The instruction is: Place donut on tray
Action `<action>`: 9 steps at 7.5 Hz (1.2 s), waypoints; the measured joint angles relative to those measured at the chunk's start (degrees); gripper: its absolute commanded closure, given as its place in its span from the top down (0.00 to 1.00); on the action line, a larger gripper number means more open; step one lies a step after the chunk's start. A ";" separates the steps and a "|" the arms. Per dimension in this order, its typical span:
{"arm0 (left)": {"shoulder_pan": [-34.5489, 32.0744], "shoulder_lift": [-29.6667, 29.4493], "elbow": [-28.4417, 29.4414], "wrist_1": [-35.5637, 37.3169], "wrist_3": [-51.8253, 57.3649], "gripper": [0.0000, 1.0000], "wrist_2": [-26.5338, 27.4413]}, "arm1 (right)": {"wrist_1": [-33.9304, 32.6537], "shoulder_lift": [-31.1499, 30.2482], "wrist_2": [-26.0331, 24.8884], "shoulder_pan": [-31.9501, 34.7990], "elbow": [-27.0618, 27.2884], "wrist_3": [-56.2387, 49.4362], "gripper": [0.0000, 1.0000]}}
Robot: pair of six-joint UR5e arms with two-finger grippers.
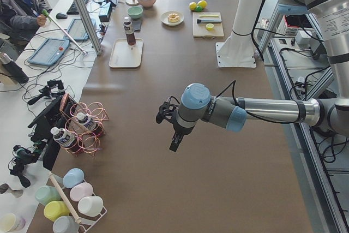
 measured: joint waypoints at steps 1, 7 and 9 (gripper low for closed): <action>-0.11 0.16 -0.09 0.12 -0.06 0.97 0.15 | 0.25 0.00 0.53 -0.69 0.07 1.40 0.99; -0.24 0.51 0.26 0.47 -0.44 0.97 0.08 | 15.50 -0.14 -0.28 -12.81 -0.41 28.15 0.79; -0.22 0.34 0.49 0.49 -0.54 0.97 0.08 | 21.26 0.08 -2.13 -18.06 -0.49 37.60 0.74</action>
